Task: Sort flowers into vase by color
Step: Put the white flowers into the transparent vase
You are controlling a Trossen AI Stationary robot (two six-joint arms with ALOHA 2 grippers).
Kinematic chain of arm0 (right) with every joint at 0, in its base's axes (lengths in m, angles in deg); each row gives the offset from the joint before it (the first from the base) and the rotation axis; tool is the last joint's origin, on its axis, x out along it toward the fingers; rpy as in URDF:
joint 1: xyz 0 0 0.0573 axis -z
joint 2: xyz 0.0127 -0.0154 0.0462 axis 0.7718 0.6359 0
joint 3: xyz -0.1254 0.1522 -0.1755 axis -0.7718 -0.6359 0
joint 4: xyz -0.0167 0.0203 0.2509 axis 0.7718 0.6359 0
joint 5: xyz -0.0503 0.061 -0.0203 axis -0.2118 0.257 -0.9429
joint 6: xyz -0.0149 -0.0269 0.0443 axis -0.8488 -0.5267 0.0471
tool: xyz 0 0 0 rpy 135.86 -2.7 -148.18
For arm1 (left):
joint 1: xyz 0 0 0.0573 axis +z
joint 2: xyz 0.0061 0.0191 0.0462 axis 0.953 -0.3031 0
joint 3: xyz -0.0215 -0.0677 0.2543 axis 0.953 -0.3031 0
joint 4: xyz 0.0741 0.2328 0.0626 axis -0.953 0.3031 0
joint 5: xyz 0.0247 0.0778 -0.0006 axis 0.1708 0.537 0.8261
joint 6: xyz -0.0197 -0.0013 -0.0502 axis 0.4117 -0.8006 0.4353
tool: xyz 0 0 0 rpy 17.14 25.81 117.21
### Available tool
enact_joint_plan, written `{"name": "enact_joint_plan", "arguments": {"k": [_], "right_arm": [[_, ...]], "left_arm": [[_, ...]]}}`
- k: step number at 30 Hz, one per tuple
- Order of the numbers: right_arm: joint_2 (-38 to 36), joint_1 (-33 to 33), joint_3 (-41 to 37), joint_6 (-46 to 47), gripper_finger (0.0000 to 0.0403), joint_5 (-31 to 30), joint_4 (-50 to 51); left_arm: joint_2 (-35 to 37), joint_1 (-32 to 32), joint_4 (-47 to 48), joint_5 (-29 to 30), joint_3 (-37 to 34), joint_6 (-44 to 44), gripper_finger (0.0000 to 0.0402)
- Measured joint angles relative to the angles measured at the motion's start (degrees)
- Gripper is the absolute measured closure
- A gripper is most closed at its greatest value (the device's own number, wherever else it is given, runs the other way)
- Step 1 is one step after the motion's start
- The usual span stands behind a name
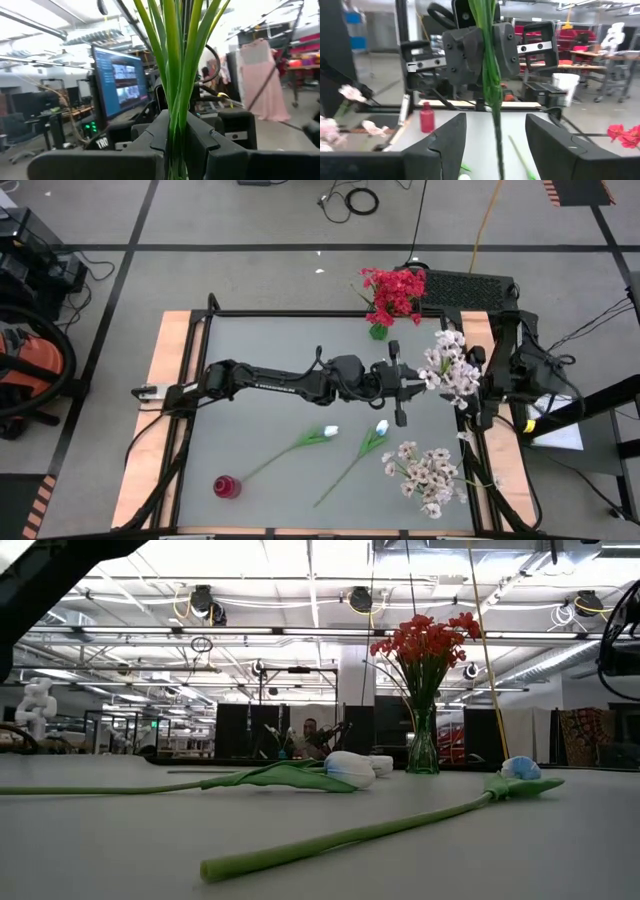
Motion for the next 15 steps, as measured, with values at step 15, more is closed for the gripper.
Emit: {"name": "enact_joint_plan", "arguments": {"k": [15], "right_arm": [[8.9, 12.2, 0.0, -1.2, 0.0215, 9.7, -1.8]], "left_arm": [[-1.7, -0.9, 0.8, -6.2, -0.1, 0.0, 0.0363]]}}
